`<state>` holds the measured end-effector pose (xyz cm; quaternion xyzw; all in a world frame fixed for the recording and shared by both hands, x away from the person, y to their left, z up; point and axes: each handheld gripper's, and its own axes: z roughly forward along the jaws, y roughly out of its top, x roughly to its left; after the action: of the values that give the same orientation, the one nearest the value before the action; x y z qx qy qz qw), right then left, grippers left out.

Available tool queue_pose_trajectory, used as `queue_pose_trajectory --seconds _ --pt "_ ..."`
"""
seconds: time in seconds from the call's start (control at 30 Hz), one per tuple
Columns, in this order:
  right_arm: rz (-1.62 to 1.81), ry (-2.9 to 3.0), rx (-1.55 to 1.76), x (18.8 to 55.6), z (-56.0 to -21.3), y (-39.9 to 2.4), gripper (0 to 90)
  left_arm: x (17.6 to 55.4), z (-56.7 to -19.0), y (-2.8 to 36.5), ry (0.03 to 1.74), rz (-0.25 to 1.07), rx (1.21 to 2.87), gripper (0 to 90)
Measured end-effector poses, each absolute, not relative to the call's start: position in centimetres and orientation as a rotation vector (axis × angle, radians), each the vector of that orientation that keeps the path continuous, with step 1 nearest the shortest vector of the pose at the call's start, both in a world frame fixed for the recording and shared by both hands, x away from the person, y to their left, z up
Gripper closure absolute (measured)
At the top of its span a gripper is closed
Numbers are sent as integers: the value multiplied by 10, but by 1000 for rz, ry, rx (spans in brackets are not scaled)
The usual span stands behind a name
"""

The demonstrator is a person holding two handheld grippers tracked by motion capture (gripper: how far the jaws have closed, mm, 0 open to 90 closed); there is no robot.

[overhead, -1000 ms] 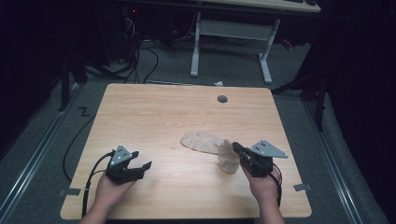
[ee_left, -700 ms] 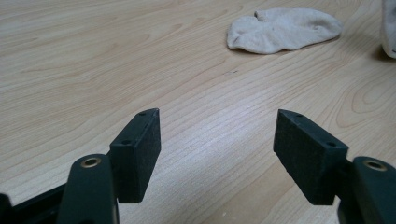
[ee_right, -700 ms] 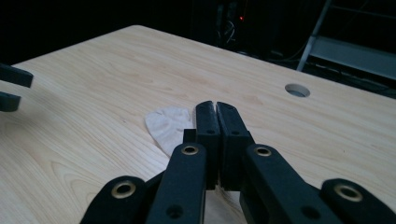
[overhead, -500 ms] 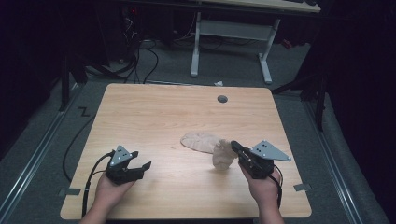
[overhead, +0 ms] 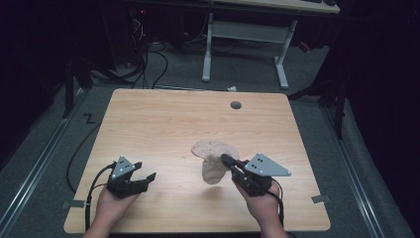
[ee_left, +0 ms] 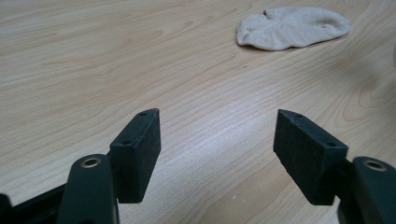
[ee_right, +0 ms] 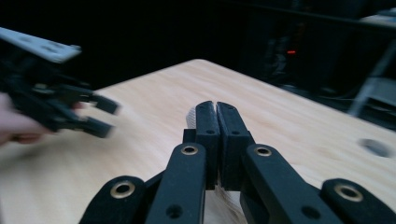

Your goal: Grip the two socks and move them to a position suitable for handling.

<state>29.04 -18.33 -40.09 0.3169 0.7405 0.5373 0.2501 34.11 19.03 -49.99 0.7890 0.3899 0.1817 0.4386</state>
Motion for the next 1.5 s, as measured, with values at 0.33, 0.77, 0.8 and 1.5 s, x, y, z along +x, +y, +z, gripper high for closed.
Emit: queue_pose_trajectory --seconds 0.33,0.77,0.8,1.5 --pt "1502 2152 862 294 -421 -150 886 341 -500 191 964 446 1962 325" --pt "1408 2168 1002 314 -449 -166 884 336 -503 175 912 415 2015 340" --pt "1408 2168 1002 314 -449 -166 884 335 -503 173 909 396 2017 340" --pt "1197 2271 1268 322 -506 -220 869 317 -506 127 779 320 2130 484"
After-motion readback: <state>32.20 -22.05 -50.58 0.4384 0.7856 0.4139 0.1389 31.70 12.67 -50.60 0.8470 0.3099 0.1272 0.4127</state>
